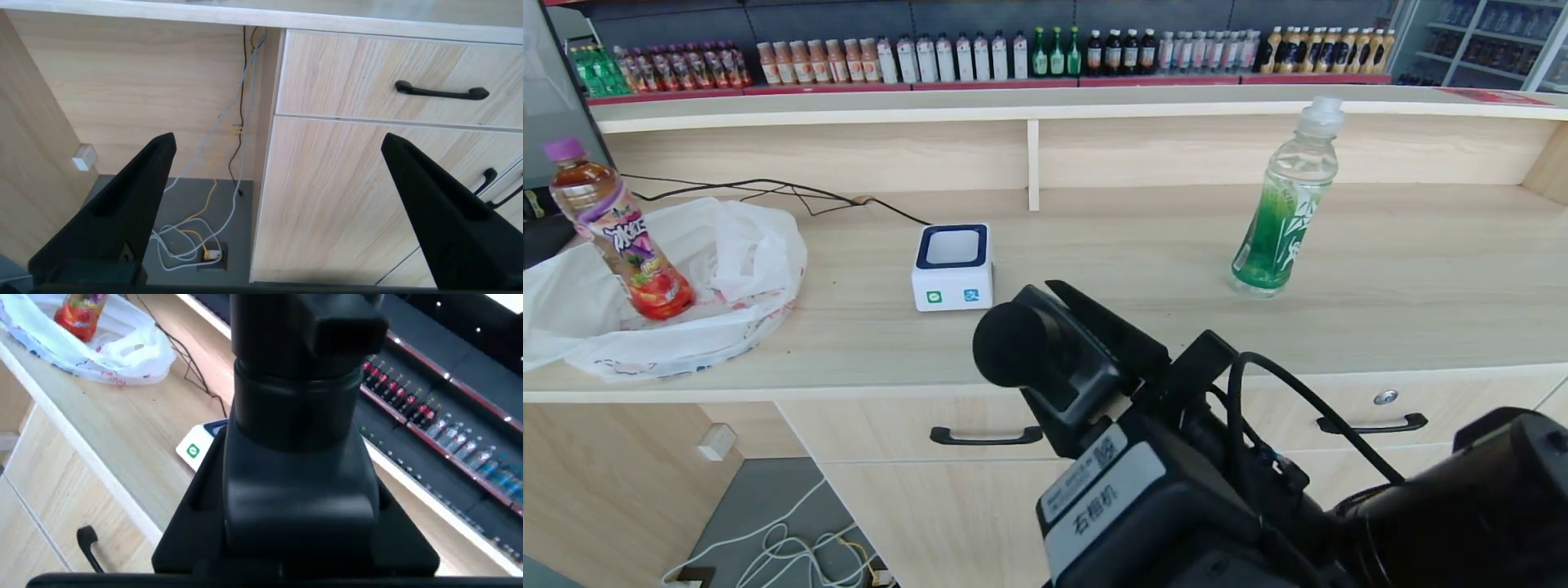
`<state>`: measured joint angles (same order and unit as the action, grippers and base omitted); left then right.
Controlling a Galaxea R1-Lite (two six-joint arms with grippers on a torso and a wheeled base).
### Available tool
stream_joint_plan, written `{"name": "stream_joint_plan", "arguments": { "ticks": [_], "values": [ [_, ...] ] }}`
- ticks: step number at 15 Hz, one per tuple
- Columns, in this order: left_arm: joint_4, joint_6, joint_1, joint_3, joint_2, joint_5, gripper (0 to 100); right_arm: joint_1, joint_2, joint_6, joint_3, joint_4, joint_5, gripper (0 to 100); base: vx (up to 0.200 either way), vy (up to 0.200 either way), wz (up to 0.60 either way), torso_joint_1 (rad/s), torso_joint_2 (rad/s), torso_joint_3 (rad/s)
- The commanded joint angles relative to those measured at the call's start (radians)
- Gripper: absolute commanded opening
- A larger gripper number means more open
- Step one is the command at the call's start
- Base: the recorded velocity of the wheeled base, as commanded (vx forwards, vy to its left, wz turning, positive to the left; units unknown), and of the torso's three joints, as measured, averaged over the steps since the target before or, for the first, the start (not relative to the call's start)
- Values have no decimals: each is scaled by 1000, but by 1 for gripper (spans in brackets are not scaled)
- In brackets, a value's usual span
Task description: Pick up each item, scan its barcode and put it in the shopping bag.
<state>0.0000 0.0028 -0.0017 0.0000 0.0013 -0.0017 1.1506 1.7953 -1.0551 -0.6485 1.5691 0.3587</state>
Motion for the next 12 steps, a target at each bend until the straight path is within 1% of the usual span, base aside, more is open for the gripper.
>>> {"name": "stream_joint_plan", "arguments": {
  "ticks": [1, 3, 4, 6, 8, 12],
  "values": [
    [0, 0, 0, 0, 0, 0, 100, 60, 7, -75, -10, 2, 3, 0, 0, 0, 0, 0, 0, 0],
    [0, 0, 0, 0, 0, 0, 100, 109, 27, -132, -11, 2, 16, 0, 0, 0, 0, 0, 0, 0],
    [0, 0, 0, 0, 0, 0, 100, 130, 29, -181, -16, 2, 29, 0, 0, 0, 0, 0, 0, 0],
    [0, 0, 0, 0, 0, 0, 100, 161, 33, -229, -17, 2, 46, 0, 0, 0, 0, 0, 0, 0],
    [0, 0, -1, 0, 0, 0, 100, 146, 41, -241, 15, 2, 34, 0, 0, 0, 0, 0, 0, 0],
    [0, 0, -3, 0, 2, 0, 100, 136, 18, -310, 89, 2, 8, 0, 0, 0, 0, 0, 0, 0]
  ]
}}
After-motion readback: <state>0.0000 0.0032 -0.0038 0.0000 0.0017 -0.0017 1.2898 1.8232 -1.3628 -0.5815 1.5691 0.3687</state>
